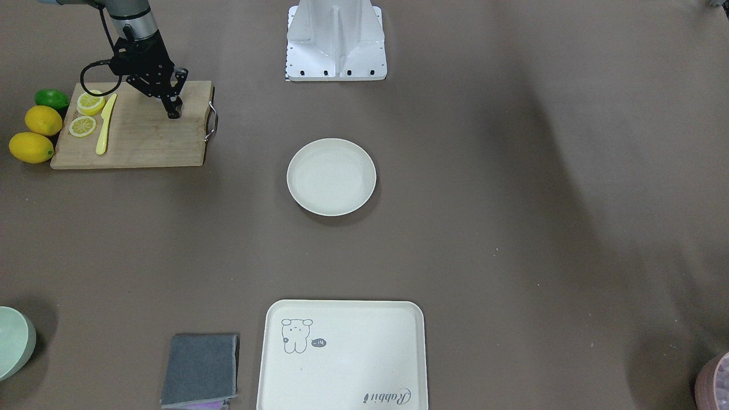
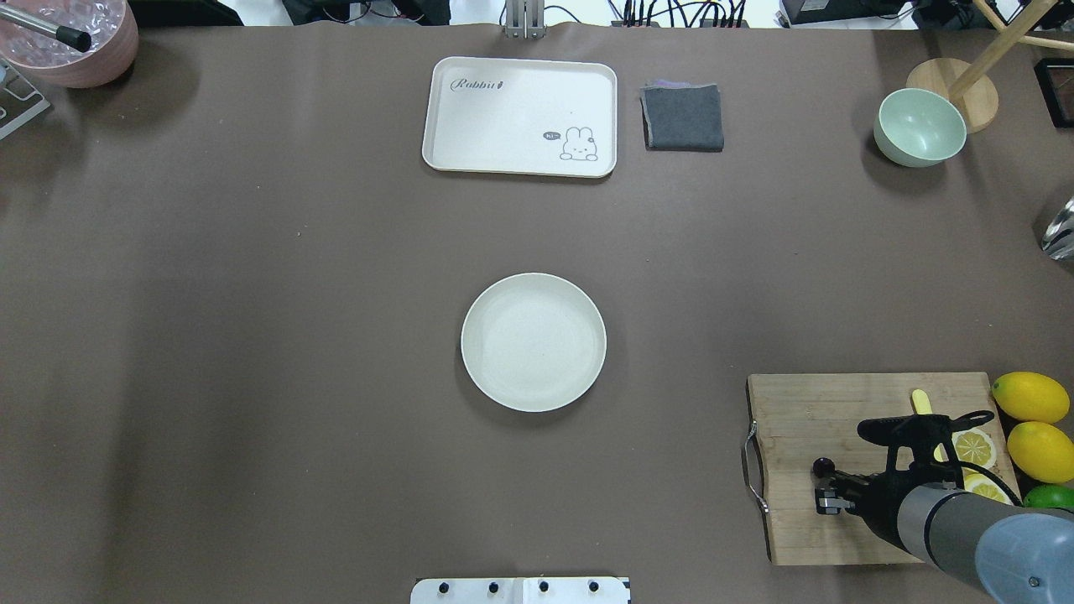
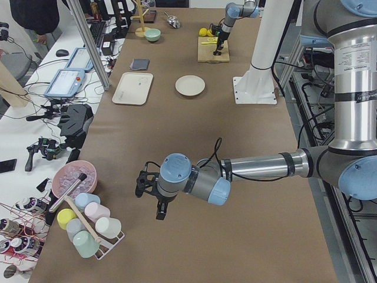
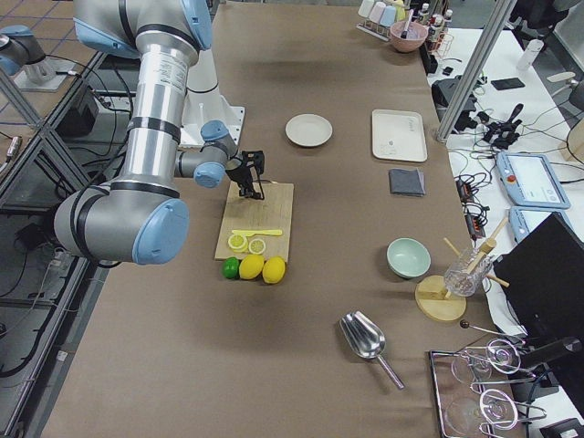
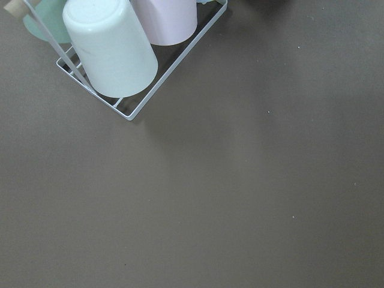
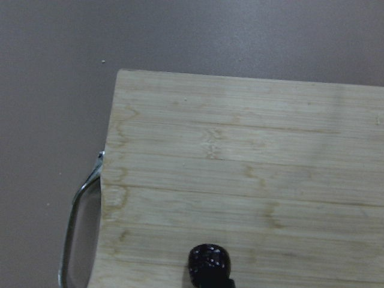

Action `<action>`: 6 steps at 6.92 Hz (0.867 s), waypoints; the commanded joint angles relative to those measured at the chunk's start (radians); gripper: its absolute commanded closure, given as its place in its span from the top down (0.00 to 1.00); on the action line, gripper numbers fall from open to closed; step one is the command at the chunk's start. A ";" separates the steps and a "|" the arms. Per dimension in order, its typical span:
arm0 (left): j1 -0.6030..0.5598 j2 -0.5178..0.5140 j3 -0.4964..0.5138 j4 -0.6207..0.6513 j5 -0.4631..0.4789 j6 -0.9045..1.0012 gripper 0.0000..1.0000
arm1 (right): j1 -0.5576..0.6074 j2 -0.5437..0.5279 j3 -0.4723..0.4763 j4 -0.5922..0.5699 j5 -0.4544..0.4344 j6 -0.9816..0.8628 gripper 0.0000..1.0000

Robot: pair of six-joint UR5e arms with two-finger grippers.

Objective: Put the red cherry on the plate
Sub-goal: 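Close the right gripper on the two dark cherries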

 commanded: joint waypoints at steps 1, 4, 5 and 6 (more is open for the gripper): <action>-0.001 -0.001 0.001 0.000 0.000 0.000 0.98 | -0.001 0.001 0.009 -0.001 0.003 -0.001 0.00; -0.001 0.000 0.001 0.001 0.000 0.000 0.98 | 0.170 0.051 0.242 -0.286 0.200 -0.077 0.00; 0.001 0.000 0.002 0.003 0.000 -0.002 0.98 | 0.303 0.135 0.289 -0.436 0.329 -0.157 0.00; 0.001 -0.001 0.001 0.015 0.000 0.000 0.98 | 0.450 0.298 0.317 -0.652 0.488 -0.235 0.00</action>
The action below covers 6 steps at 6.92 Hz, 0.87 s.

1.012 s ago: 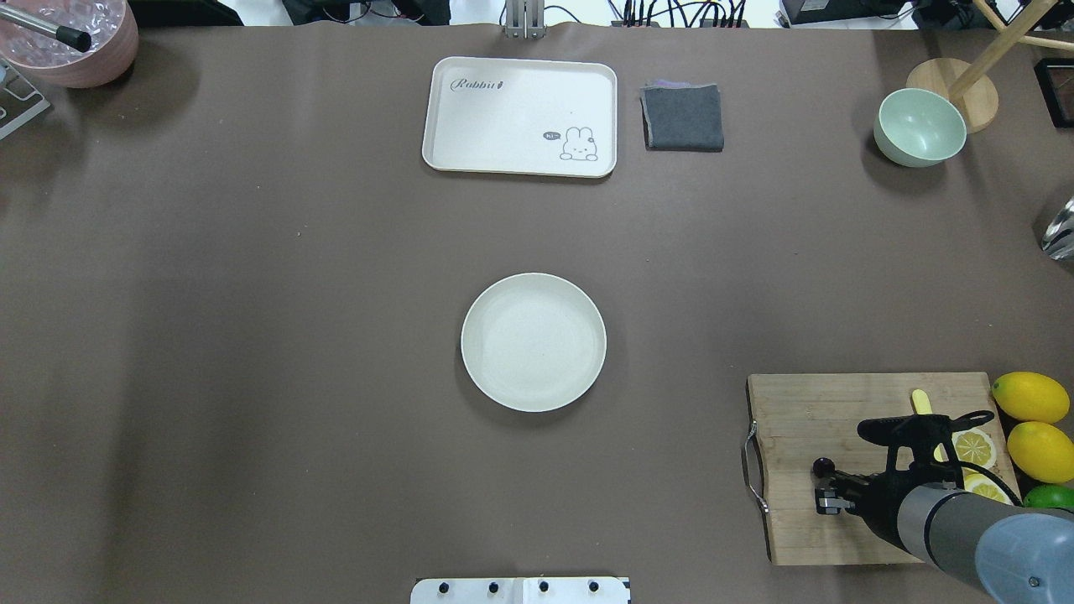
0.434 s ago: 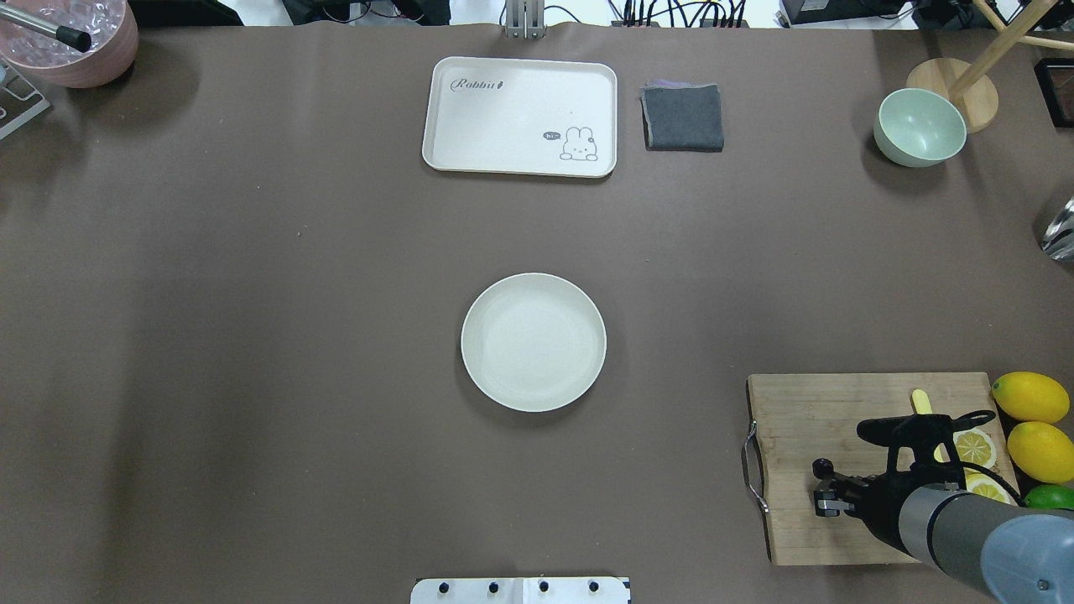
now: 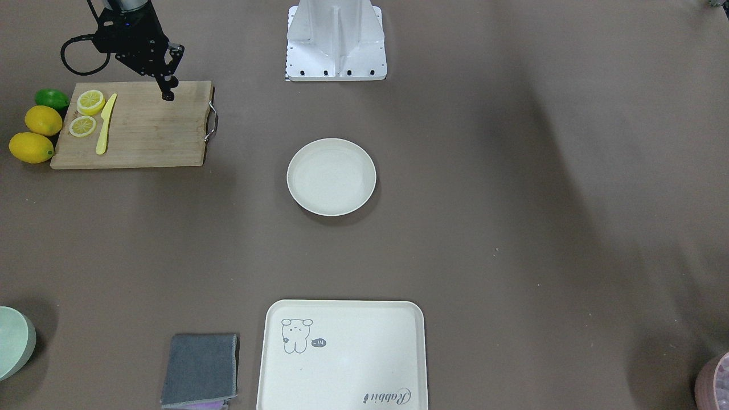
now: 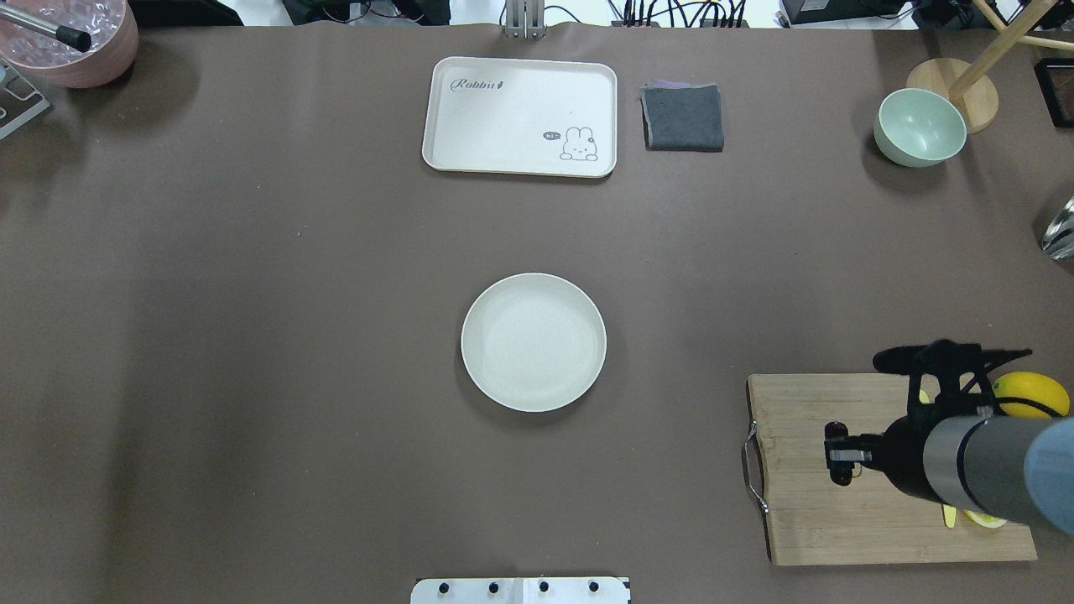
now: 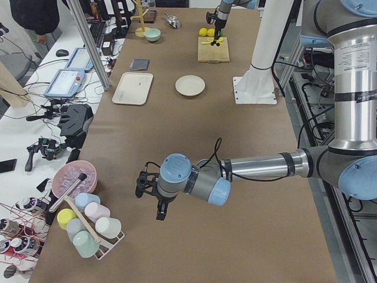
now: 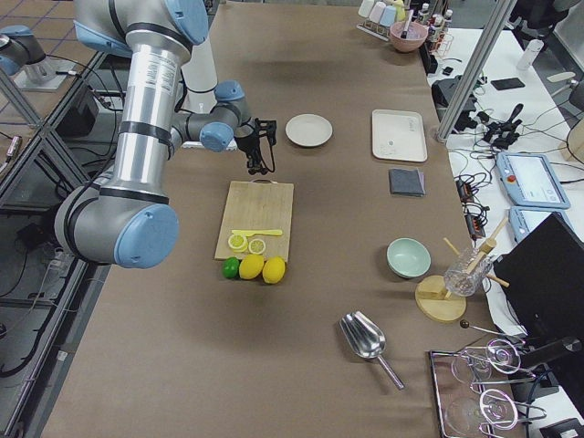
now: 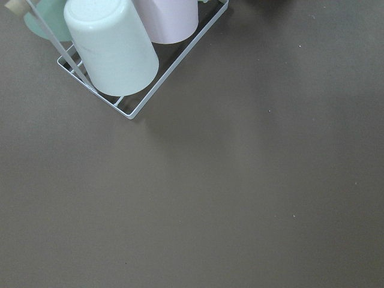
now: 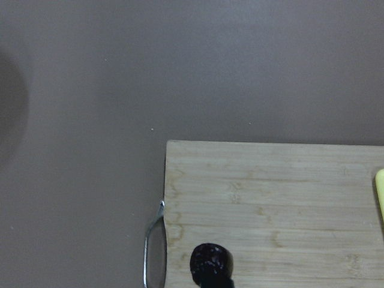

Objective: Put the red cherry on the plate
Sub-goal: 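Lift the cherries with the right gripper and carry them over the bowl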

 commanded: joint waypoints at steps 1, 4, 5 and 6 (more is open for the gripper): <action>0.000 -0.001 -0.002 0.011 0.000 0.001 0.98 | 0.283 0.409 0.050 -0.535 0.259 -0.189 0.00; 0.000 -0.001 0.001 0.011 -0.002 0.001 0.98 | 0.285 0.940 -0.252 -0.825 0.248 -0.213 0.00; 0.002 -0.003 0.004 0.014 0.000 0.001 0.98 | 0.261 1.071 -0.407 -0.817 0.234 -0.200 0.00; 0.002 -0.004 0.002 0.020 0.000 0.001 0.98 | 0.192 1.089 -0.459 -0.790 0.176 -0.199 0.00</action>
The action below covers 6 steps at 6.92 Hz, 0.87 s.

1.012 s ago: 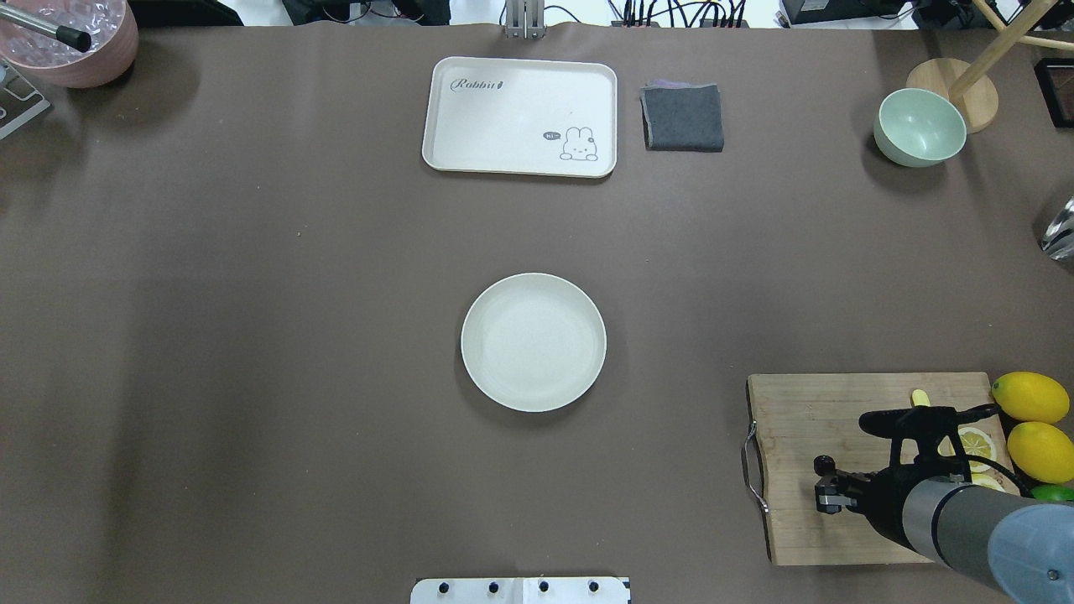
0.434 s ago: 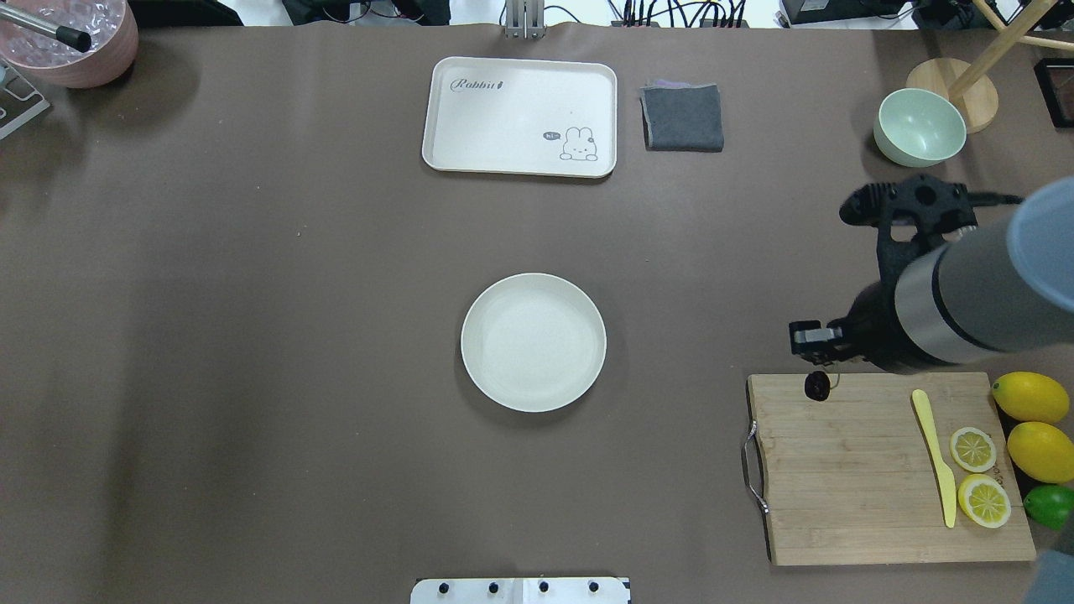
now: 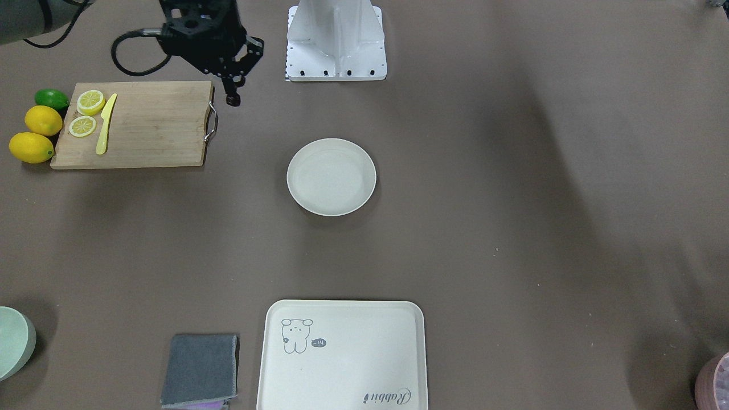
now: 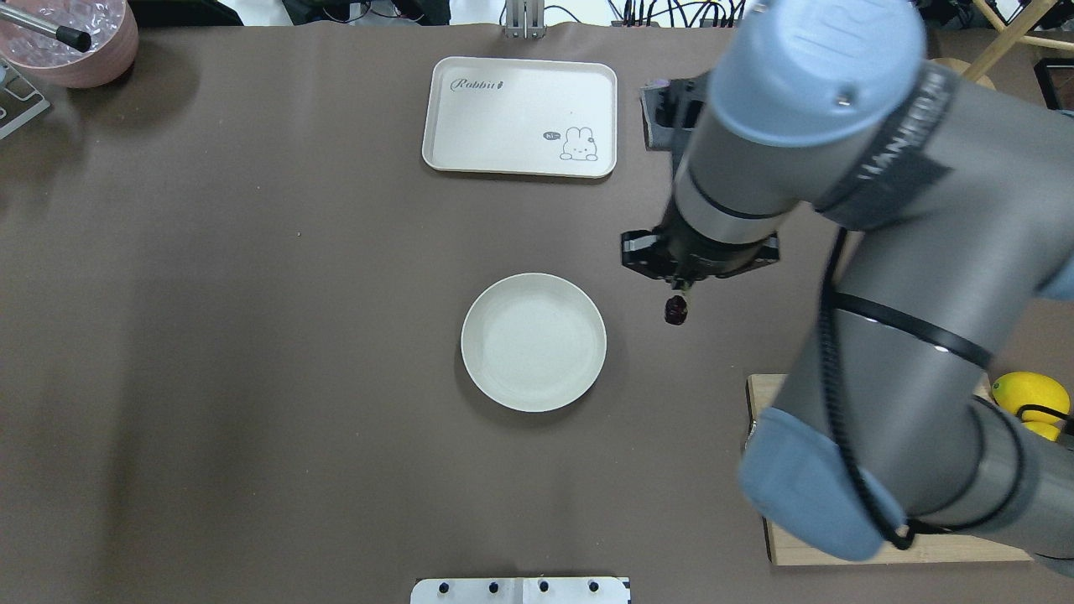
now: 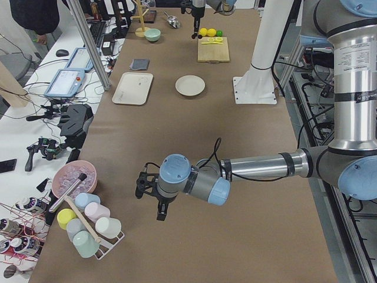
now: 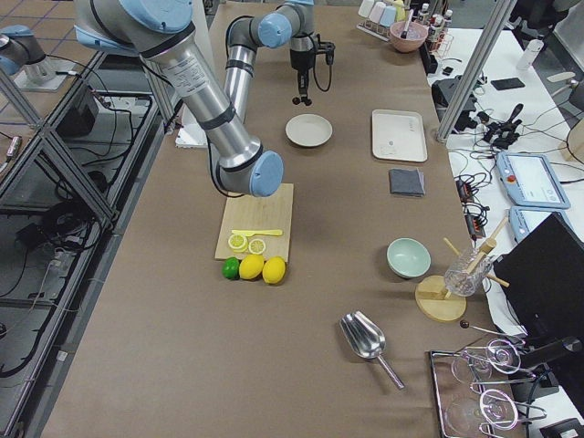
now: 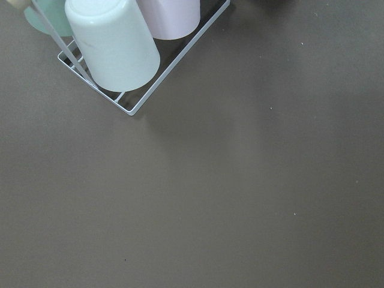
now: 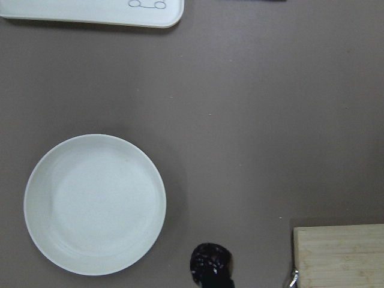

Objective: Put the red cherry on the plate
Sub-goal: 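Lift the cherries with the right gripper and carry them over the bowl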

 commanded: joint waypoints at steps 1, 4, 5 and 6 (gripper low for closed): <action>-0.001 0.000 0.000 0.006 0.001 0.000 0.98 | -0.151 0.049 -0.161 0.107 -0.158 0.049 0.00; -0.002 0.005 -0.003 0.006 -0.001 0.000 0.98 | -0.217 0.036 -0.407 0.369 -0.235 0.088 0.00; -0.001 0.005 -0.004 0.006 -0.001 0.000 0.98 | -0.221 0.023 -0.472 0.448 -0.254 0.097 0.00; -0.001 0.003 -0.006 0.006 -0.003 0.000 0.98 | -0.221 0.021 -0.549 0.520 -0.274 0.096 0.00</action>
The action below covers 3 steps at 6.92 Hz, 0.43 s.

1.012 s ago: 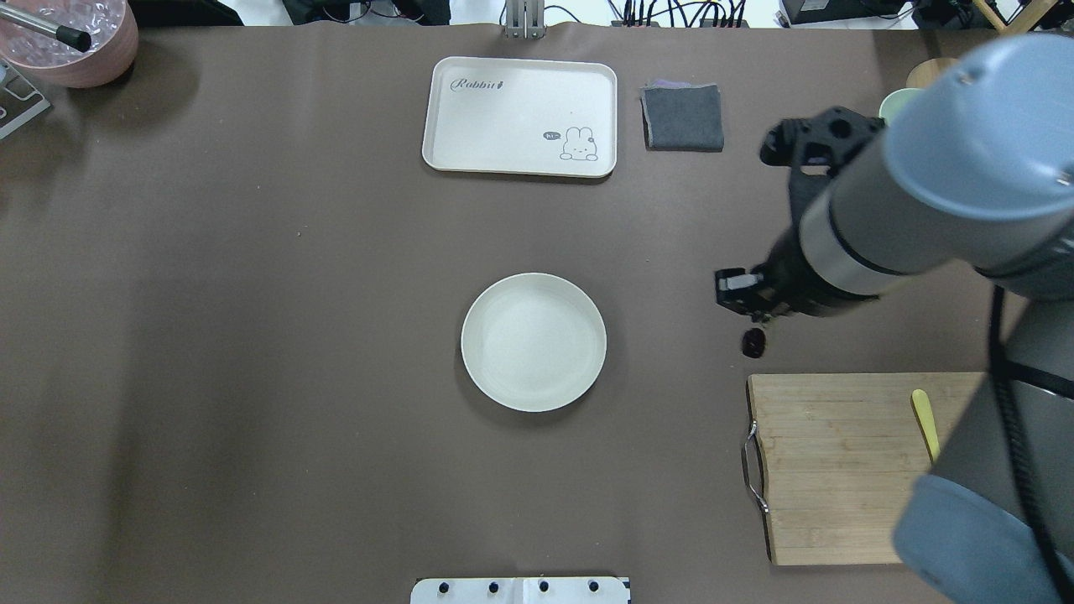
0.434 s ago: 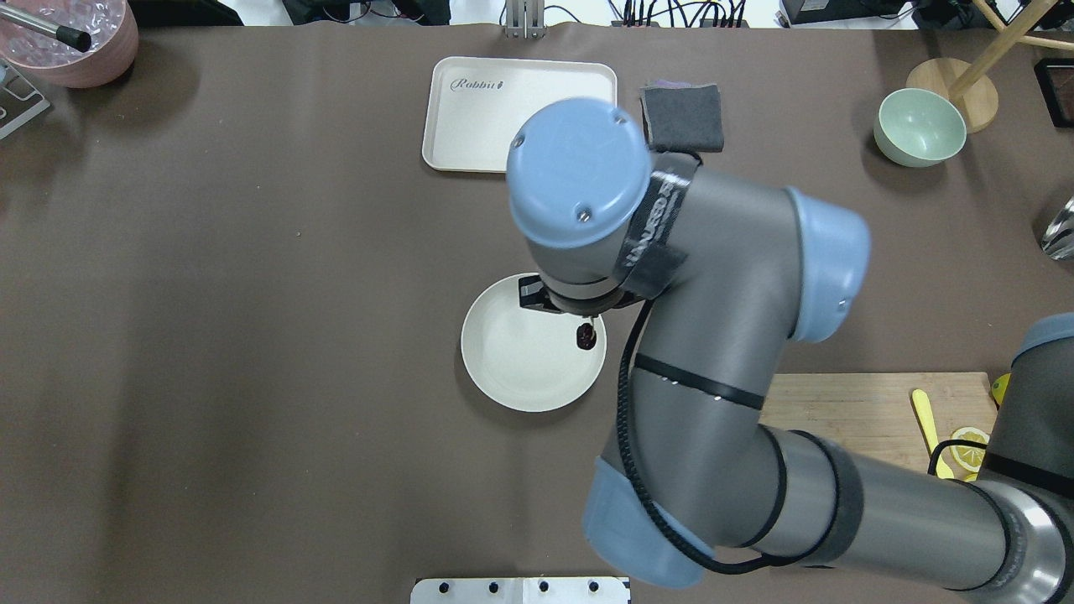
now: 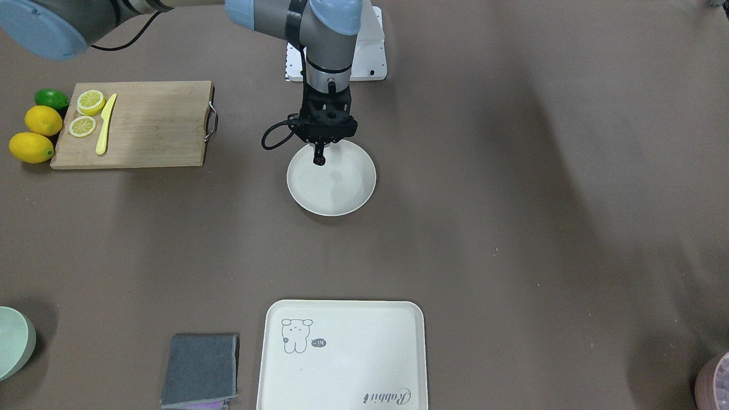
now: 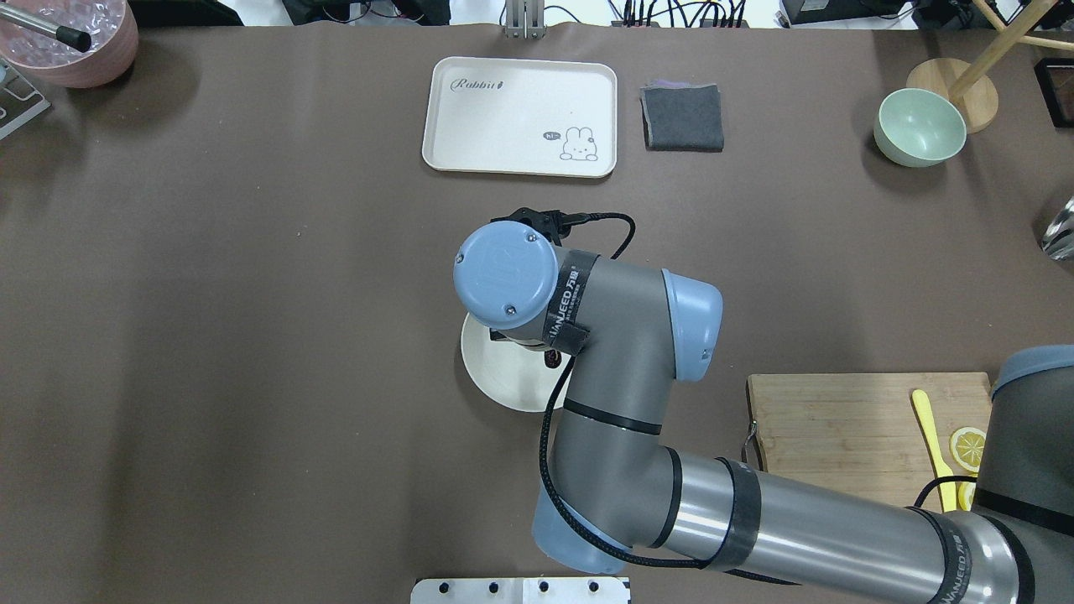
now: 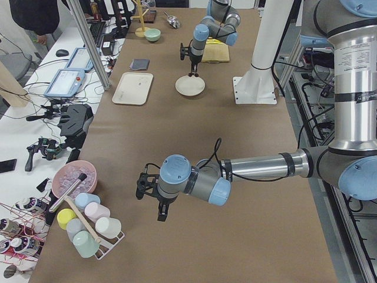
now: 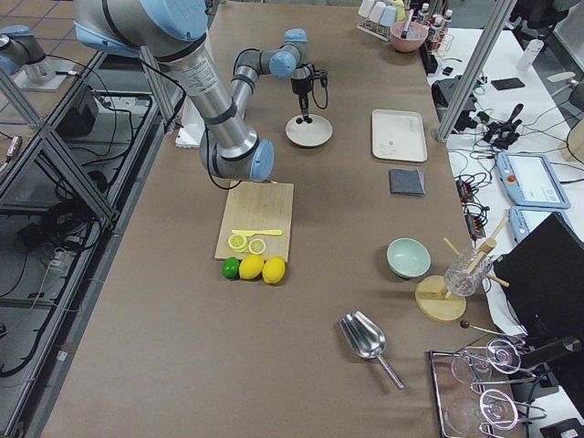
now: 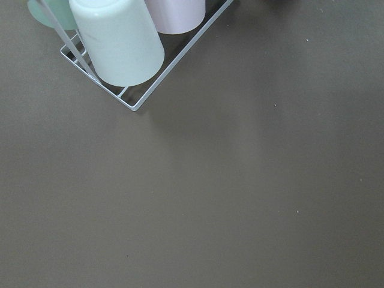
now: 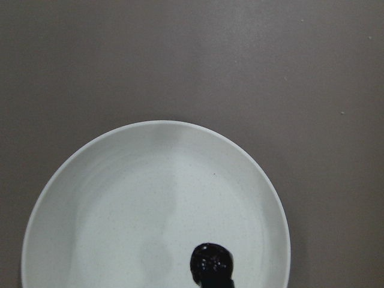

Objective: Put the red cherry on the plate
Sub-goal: 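Lower the cherries into the white bowl and open the right gripper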

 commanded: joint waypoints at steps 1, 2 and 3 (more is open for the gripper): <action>-0.001 0.002 -0.005 0.000 -0.001 0.000 0.98 | -0.004 -0.005 -0.141 0.169 -0.029 0.012 0.00; 0.001 0.004 -0.006 0.000 -0.001 0.000 0.98 | -0.006 -0.001 -0.166 0.188 -0.030 0.035 0.00; -0.001 0.004 -0.006 -0.002 -0.001 0.000 0.98 | -0.009 0.008 -0.165 0.188 -0.029 0.047 0.00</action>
